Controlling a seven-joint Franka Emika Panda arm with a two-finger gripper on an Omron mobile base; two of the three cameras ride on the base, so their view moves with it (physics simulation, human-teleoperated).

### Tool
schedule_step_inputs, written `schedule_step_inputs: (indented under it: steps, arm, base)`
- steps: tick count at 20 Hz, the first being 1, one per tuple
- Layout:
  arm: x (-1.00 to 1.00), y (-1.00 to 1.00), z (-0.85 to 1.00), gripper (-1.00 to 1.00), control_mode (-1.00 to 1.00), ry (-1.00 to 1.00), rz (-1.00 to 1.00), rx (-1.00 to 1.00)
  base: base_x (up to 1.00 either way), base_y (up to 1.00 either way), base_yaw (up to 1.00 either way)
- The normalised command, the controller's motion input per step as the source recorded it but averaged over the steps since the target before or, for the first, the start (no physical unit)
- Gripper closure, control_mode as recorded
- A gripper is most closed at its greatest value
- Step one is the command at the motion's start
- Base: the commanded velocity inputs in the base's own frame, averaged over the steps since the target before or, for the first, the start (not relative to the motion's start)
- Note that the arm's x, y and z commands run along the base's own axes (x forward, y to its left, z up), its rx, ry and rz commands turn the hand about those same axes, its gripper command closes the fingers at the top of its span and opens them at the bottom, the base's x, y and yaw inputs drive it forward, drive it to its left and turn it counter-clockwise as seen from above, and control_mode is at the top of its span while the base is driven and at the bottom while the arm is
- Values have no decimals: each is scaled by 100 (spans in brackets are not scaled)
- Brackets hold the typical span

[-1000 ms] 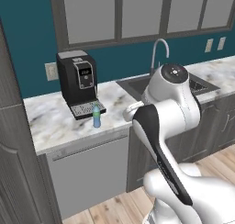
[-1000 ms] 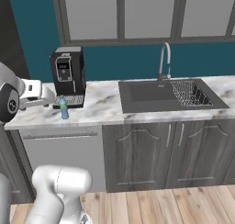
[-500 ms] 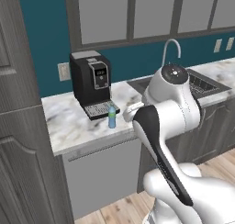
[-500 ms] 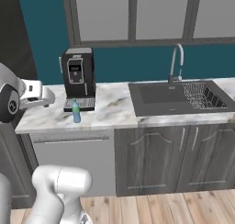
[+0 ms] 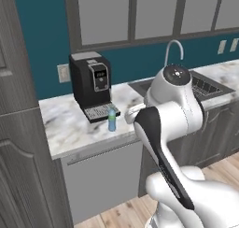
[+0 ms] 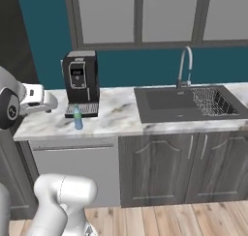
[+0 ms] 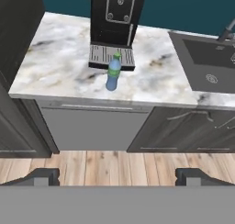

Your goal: Move the drinks to the dining counter.

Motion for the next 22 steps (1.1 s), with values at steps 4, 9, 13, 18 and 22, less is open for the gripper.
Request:
schedule_step_inputs:
  steps: [4,9,13,18,22]
  arm:
    - [0,0,0,-100,100,0,0,0]
    - [0,0,0,-100,100,0,0,0]
    - [0,0,0,-100,100,0,0,0]
    - [0,0,0,-100,100,0,0,0]
    - [0,0,0,-100,100,0,0,0]
  base:
    - [68,0,7]
    - [57,1,4]
    - [33,-12,2]
    - [-2,-29,0]
    - [-4,-31,0]
